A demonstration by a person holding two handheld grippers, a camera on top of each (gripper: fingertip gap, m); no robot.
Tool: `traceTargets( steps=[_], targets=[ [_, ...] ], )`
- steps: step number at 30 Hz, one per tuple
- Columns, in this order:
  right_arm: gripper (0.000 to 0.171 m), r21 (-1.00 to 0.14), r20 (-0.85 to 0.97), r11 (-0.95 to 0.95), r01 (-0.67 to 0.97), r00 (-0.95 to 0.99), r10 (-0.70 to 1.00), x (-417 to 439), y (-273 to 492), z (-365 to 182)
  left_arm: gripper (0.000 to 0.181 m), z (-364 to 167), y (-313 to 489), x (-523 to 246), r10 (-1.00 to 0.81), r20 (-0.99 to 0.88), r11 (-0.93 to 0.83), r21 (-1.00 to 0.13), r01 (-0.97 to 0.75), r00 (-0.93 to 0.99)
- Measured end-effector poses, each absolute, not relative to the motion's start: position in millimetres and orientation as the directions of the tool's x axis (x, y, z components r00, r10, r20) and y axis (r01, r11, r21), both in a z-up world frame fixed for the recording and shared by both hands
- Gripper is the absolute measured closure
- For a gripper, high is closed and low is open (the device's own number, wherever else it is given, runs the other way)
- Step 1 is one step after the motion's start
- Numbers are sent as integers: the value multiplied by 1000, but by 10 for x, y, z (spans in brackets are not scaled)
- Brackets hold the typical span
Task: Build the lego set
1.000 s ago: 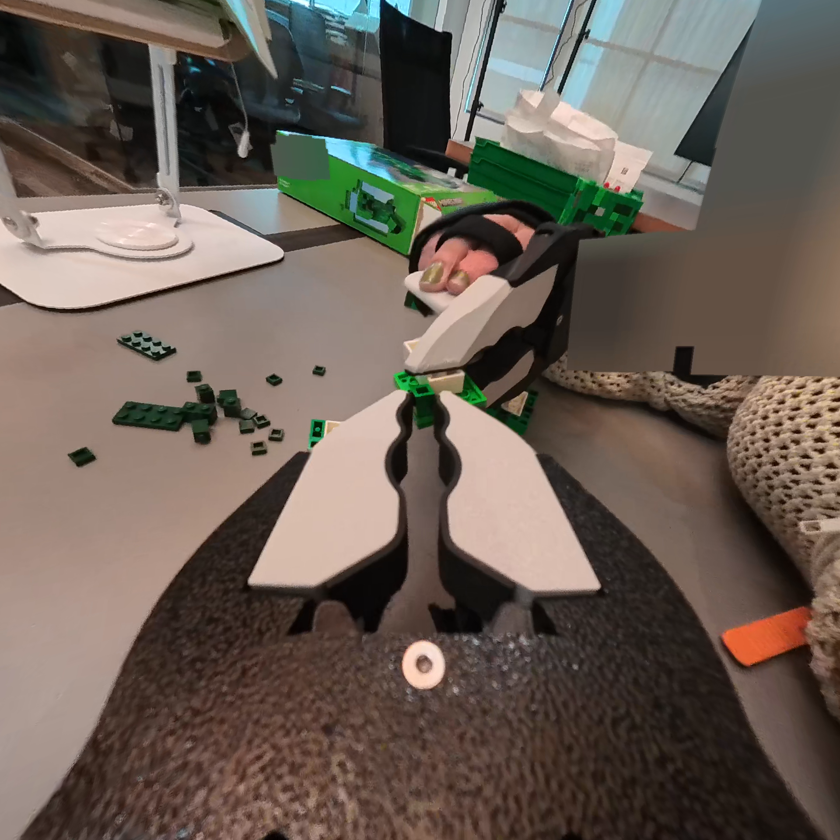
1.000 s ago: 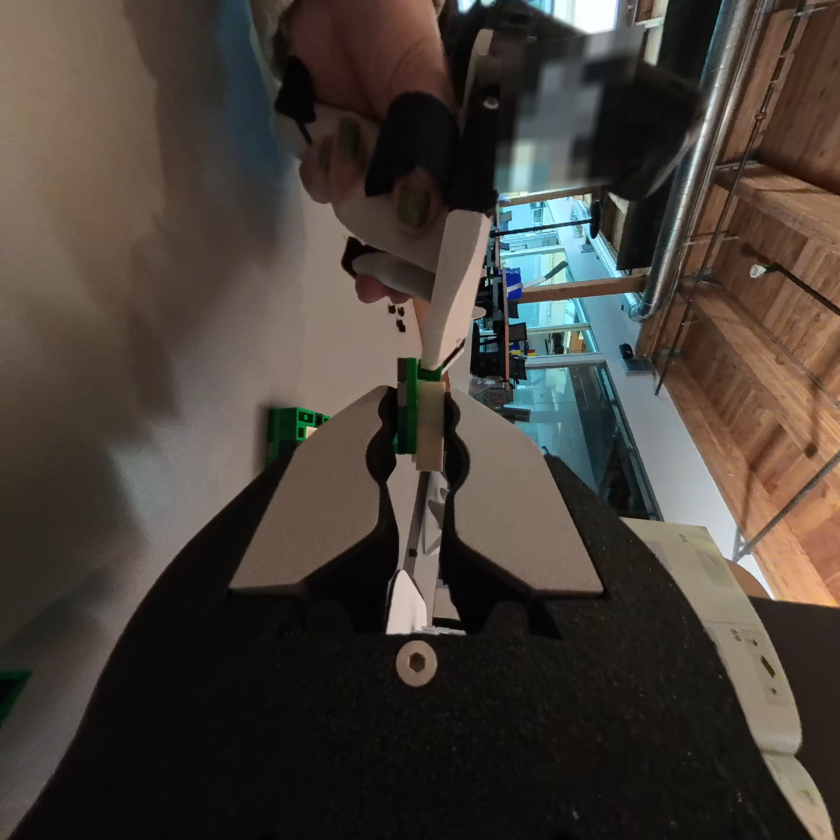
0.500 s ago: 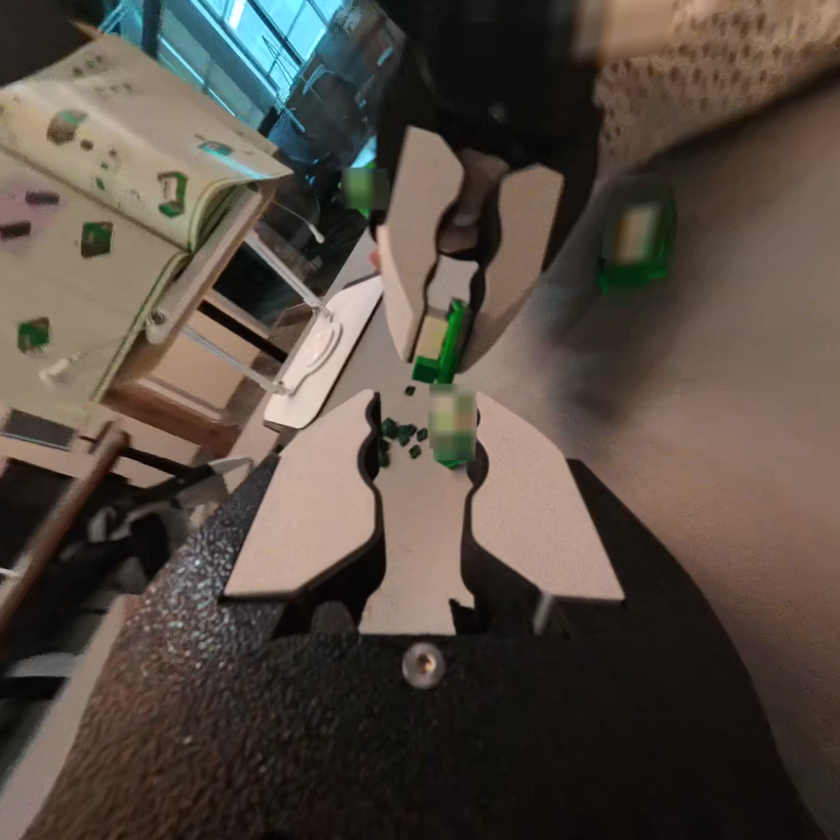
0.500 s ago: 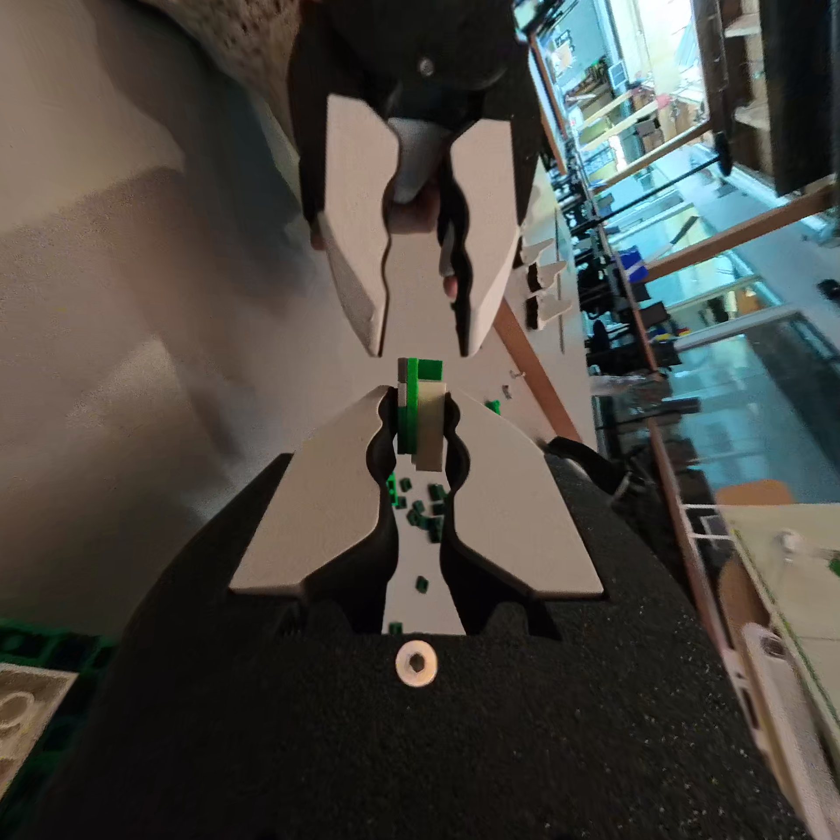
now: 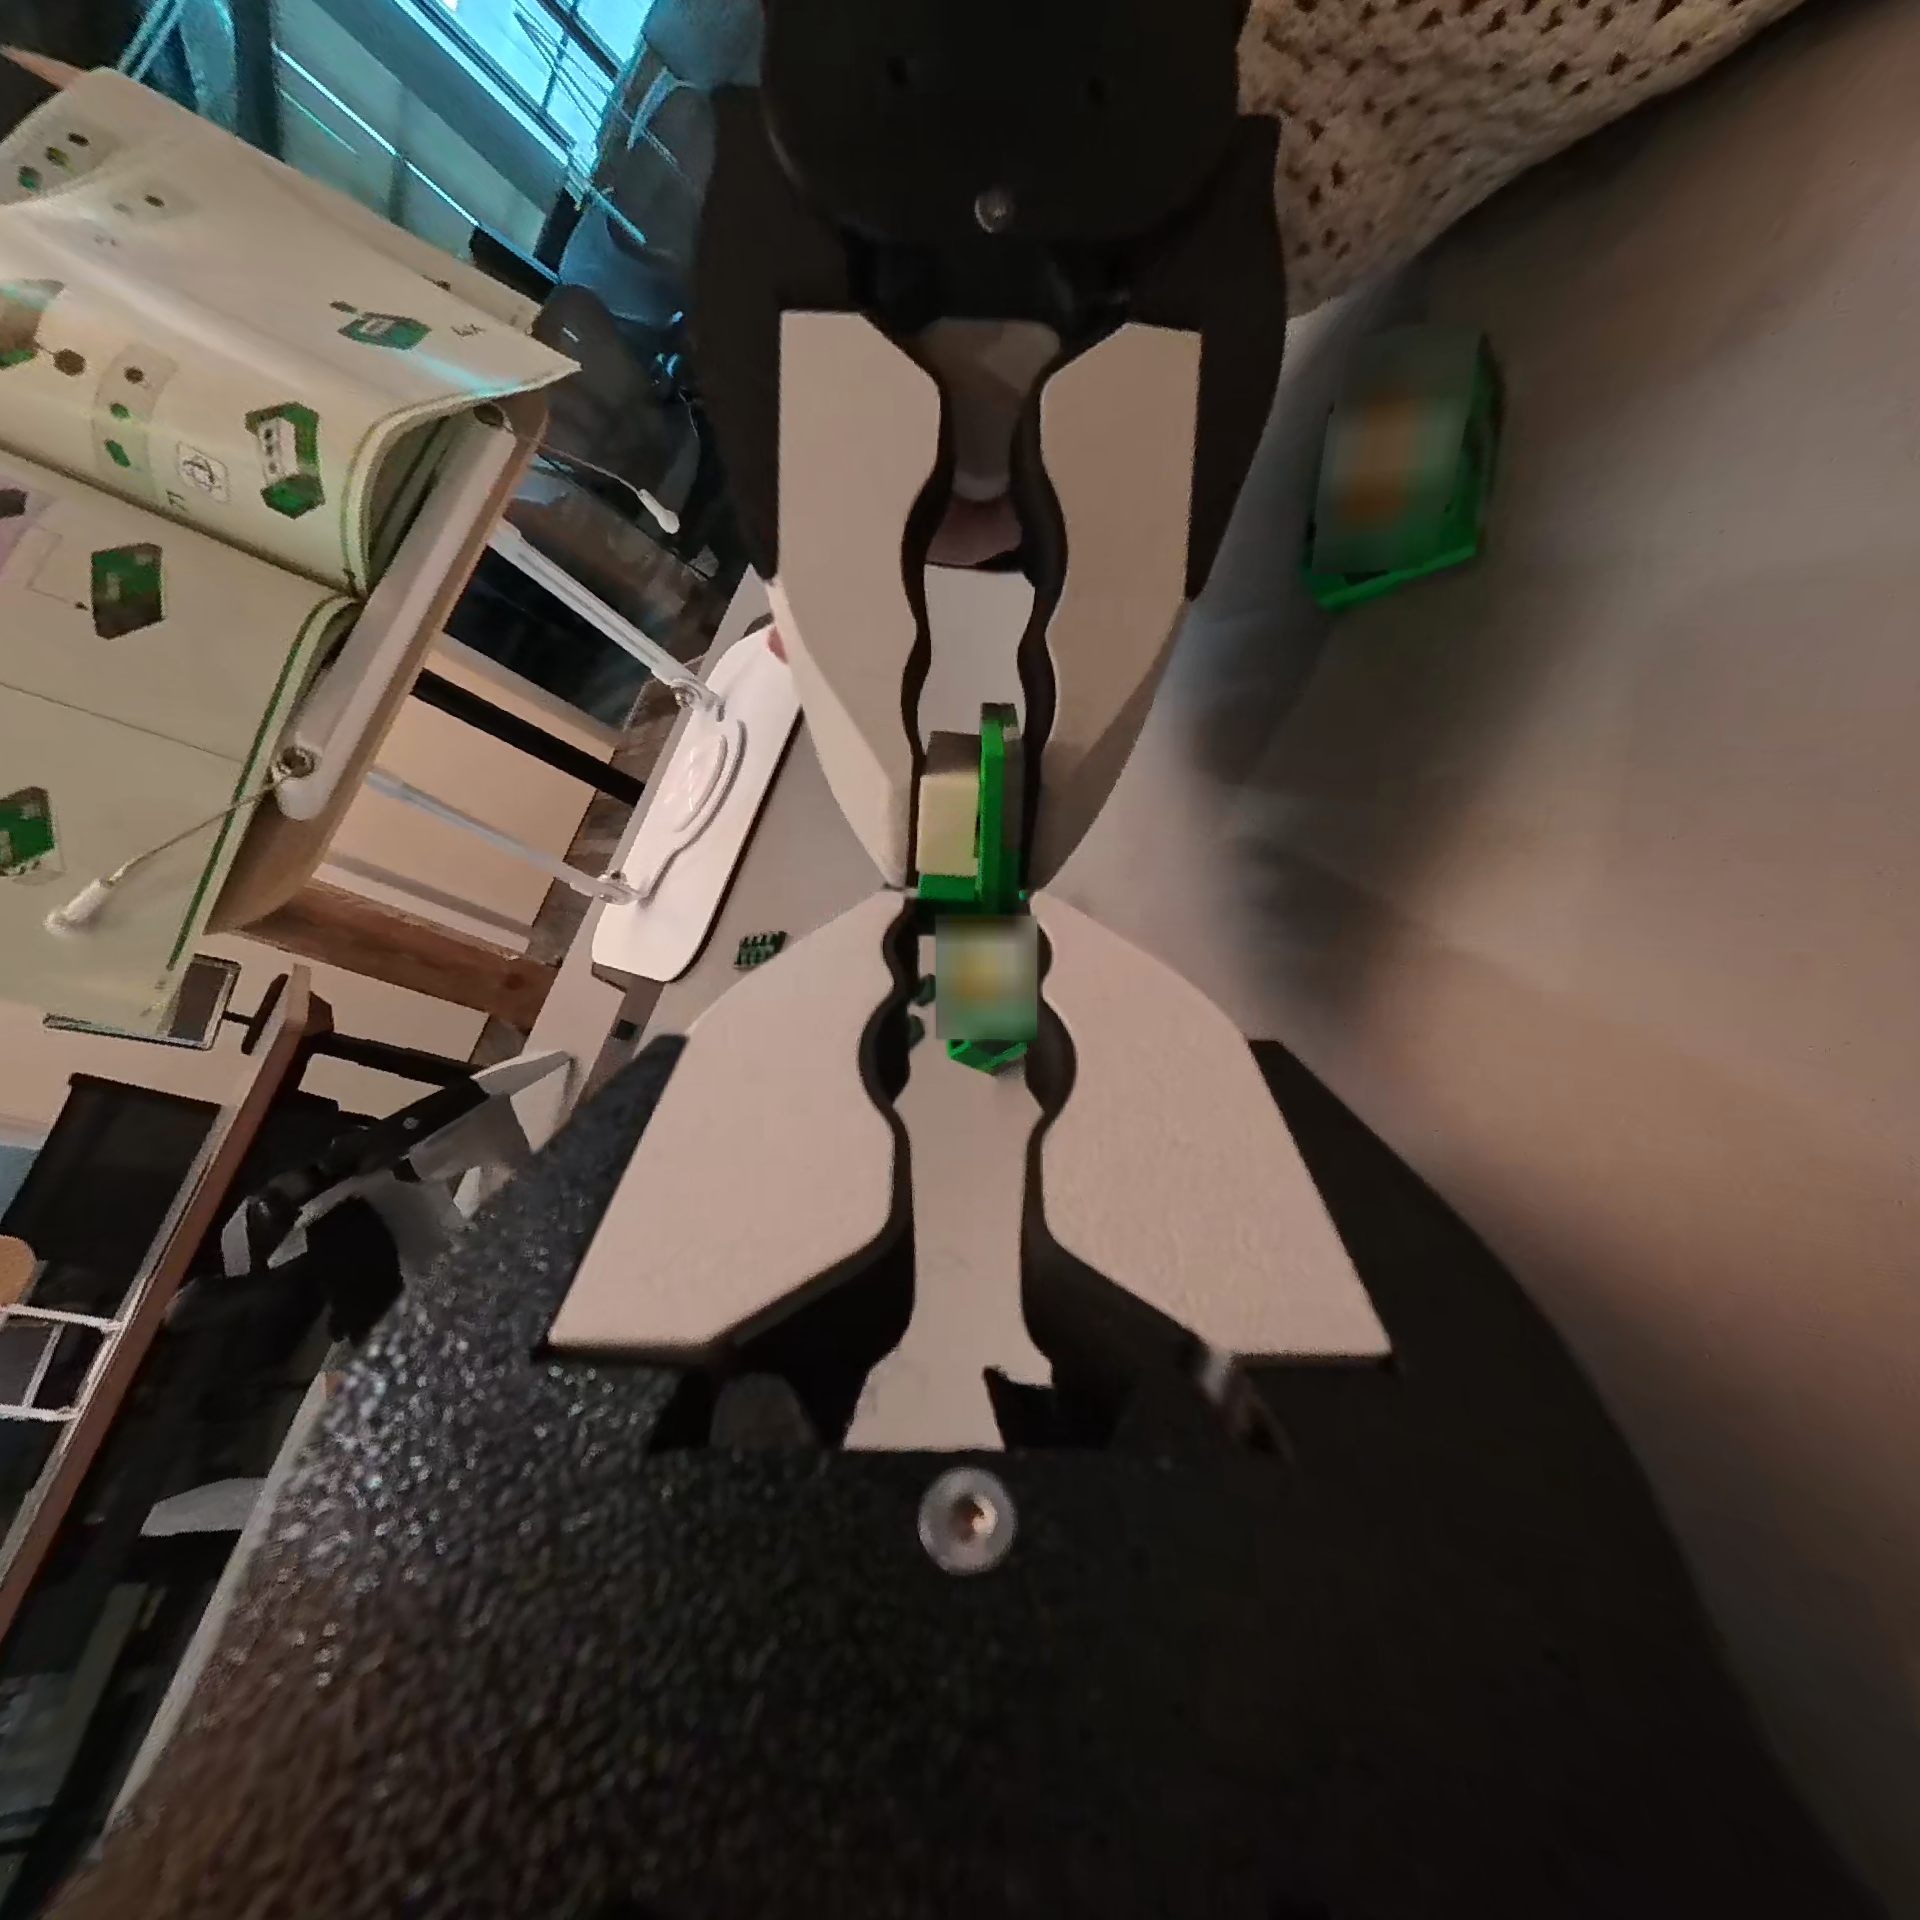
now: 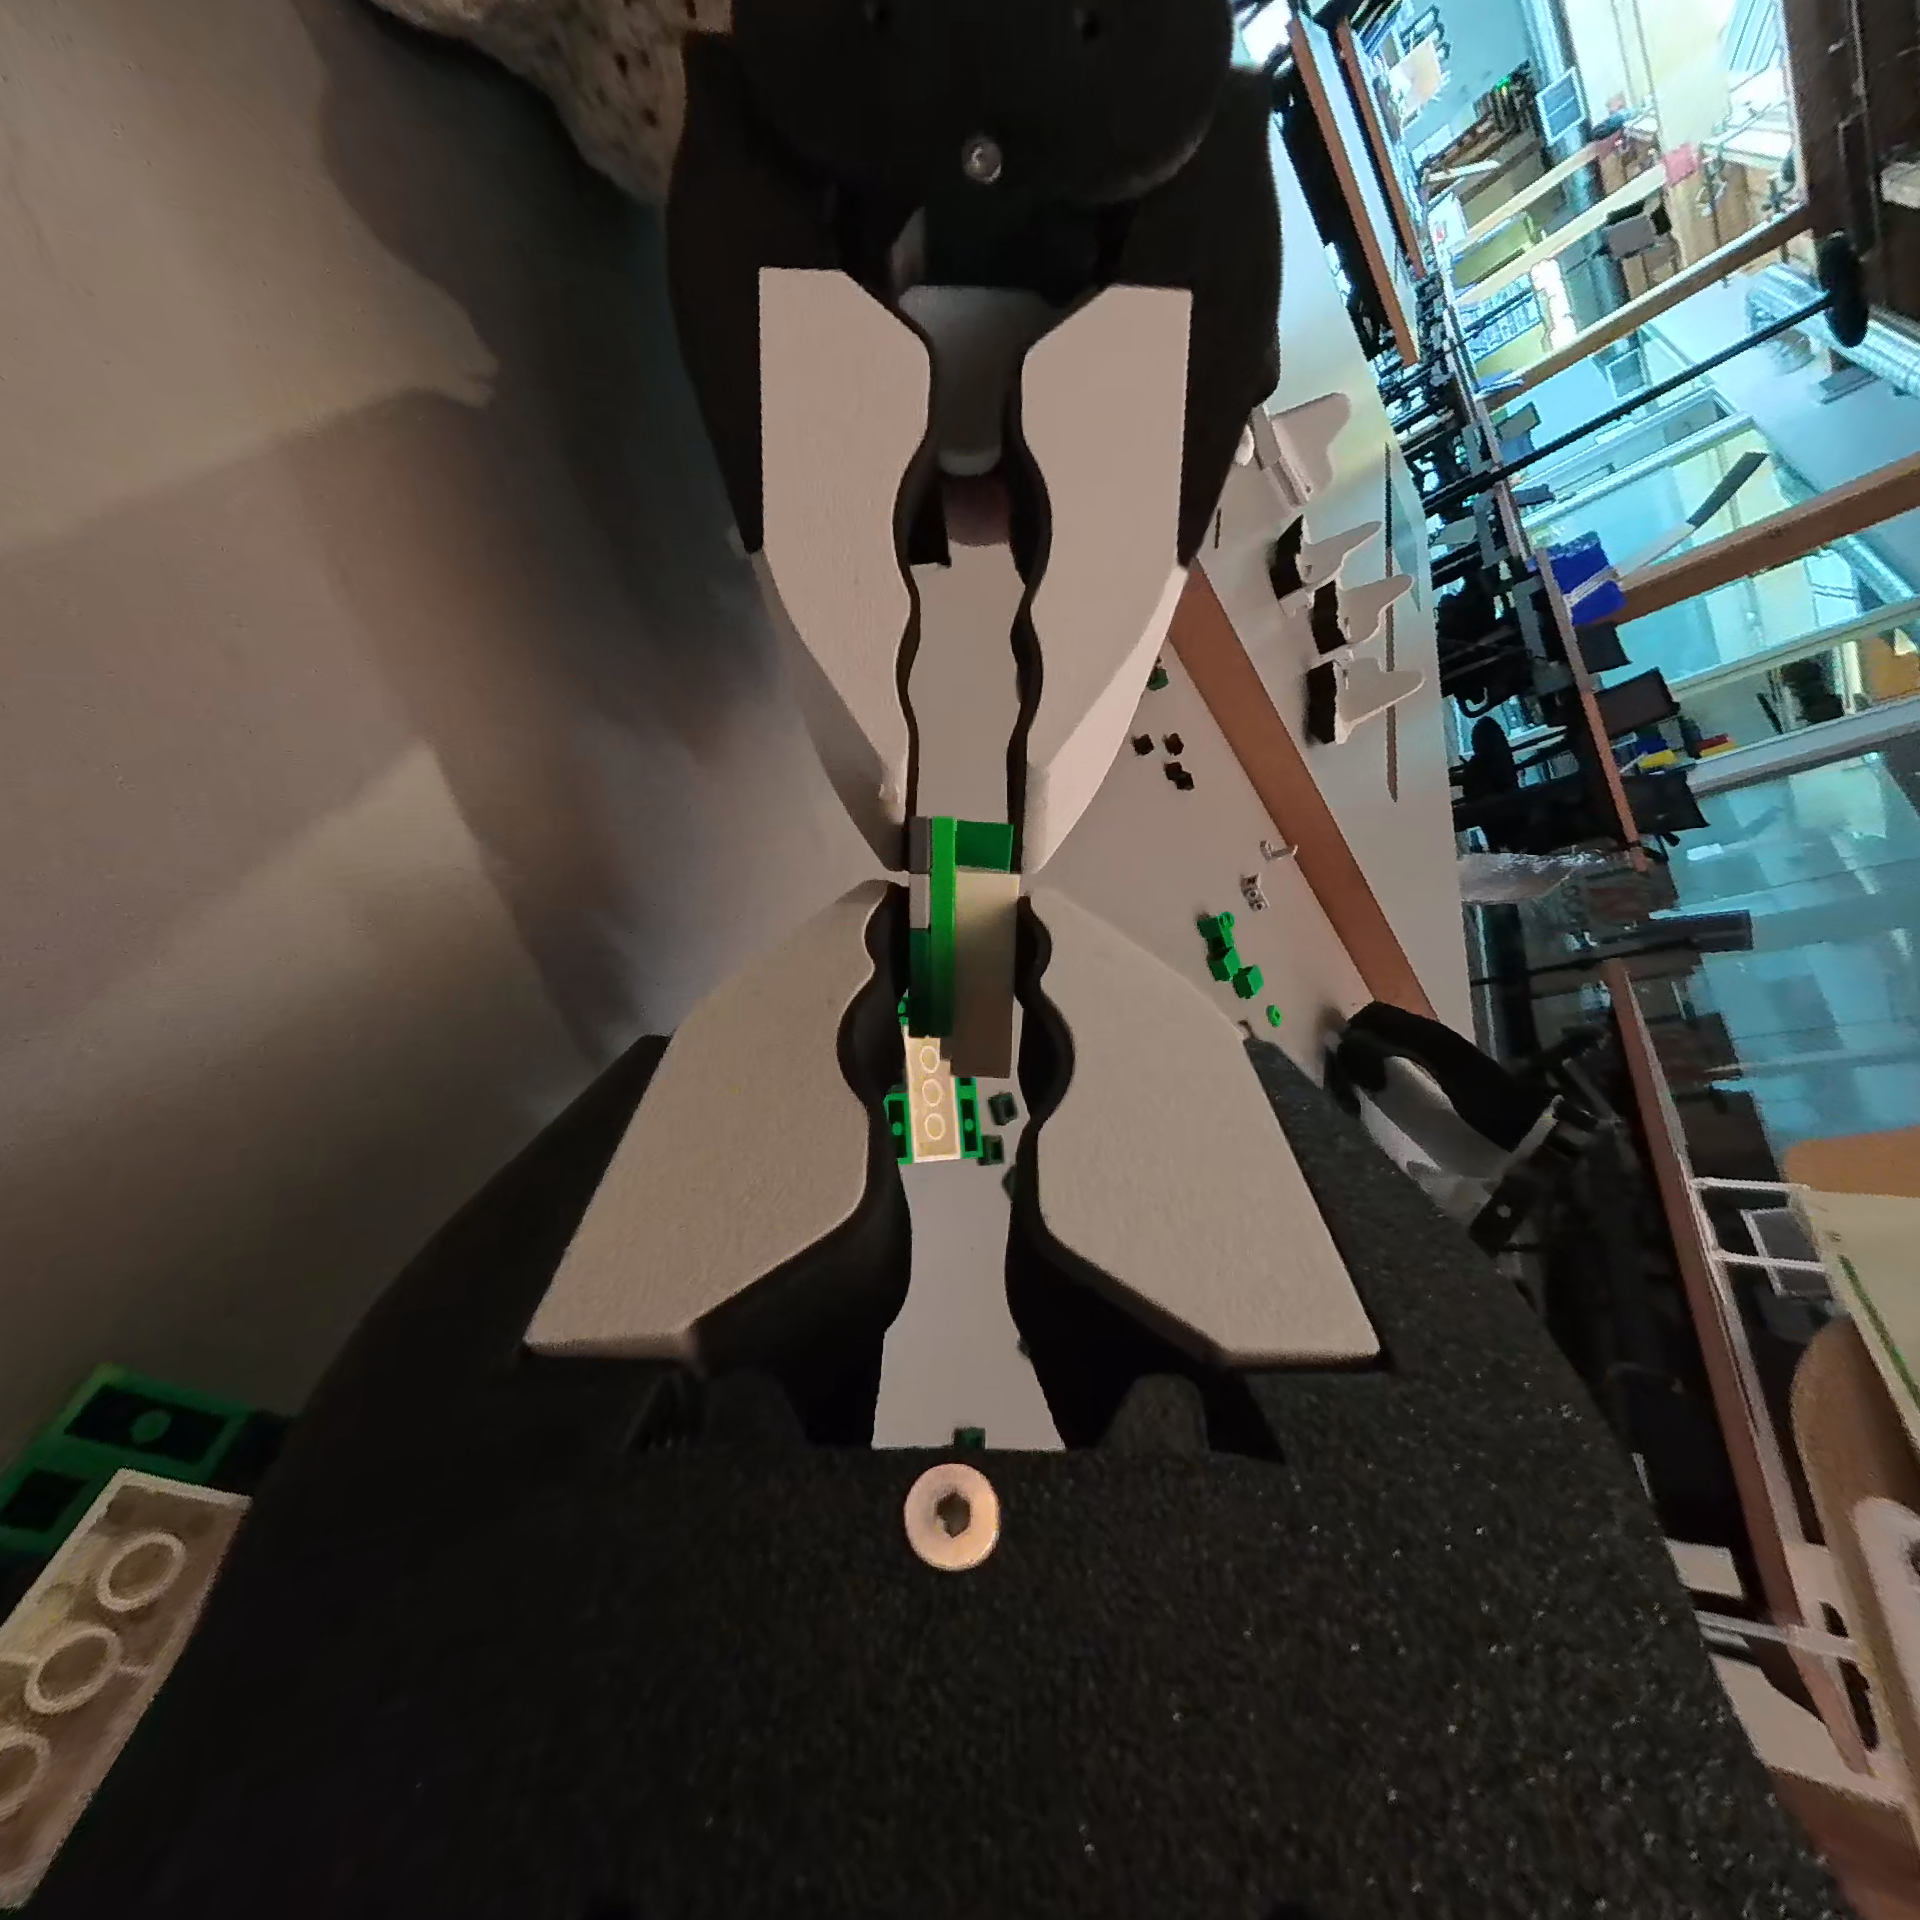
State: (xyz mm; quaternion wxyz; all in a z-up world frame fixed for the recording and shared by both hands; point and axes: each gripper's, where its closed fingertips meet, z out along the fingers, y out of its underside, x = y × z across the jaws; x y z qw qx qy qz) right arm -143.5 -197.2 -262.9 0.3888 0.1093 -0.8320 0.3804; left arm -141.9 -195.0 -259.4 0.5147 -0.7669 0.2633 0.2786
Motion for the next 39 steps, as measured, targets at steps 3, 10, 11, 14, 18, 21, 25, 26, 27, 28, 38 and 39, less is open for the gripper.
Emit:
traceTargets(
  steps=[3,10,11,14,18,21,25,26,27,28,38,39],
  targets=[
    [153,-551,722,699,-457,-681,124,-1456,-1962,-2640,165,-2607,-1948,-1449,-114,-699,-372,-629,-683,706],
    [153,-507,727,758,-411,-676,120,-1518,-1930,-2701,165,-2674,-1932,-1522,-102,-734,-455,-566,-688,671],
    [153,-511,720,758,-406,-683,120,-1516,-1932,-2713,166,-2681,-1934,-1522,-106,-736,-459,-560,-689,669],
    [153,-514,716,761,-396,-687,126,-1525,-1931,-2720,166,-2688,-1934,-1532,-105,-737,-472,-554,-686,667],
    [153,-503,739,768,-396,-658,145,-1573,-1904,-2695,165,-2665,-1907,-1577,-48,-716,-465,-601,-650,696],
    [153,-483,783,776,-405,-597,176,-1643,-1865,-2645,164,-2629,-1911,-1666,20,-662,-475,-666,-575,749],
    [153,-415,857,803,-428,-480,187,-1728,-1797,-2577,146,-2524,-1923,-1699,93,-422,-391,-848,-357,902],
    [153,-398,872,807,-436,-455,184,-1734,-1792,-2559,143,-2492,-1916,-1681,100,-335,-357,-891,-281,937],
    [153,-384,883,811,-442,-434,181,-1737,-1790,-2540,139,-2474,-1912,-1676,105,-262,-337,-917,-213,959],
    [153,-374,895,810,-452,-404,187,-1741,-1790,-2504,136,-2471,-1905,-1675,111,-203,-325,-933,-157,973],
    [153,-257,942,843,-472,-316,110,-1720,-1851,-2515,141,-2509,-1790,-1575,119,-26,-269,-963,7,993],
    [153,-254,942,847,-467,-316,108,-1726,-1849,-2523,143,-2518,-1789,-1578,121,-20,-272,-962,13,992]
  ],
)
